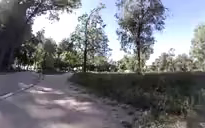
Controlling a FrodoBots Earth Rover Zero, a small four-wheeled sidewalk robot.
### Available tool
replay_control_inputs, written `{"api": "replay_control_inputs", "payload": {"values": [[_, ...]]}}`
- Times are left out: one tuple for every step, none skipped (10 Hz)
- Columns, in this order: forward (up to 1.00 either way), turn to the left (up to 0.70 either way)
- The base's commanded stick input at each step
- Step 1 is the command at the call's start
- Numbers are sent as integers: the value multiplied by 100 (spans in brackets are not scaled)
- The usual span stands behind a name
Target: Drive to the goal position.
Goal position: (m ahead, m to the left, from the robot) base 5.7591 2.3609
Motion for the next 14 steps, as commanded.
{"api": "replay_control_inputs", "payload": {"values": [[70,0],[70,0],[70,0],[70,0],[70,0],[70,0],[70,0],[70,0],[70,0],[70,0],[70,0],[70,0],[55,0],[22,0]]}}
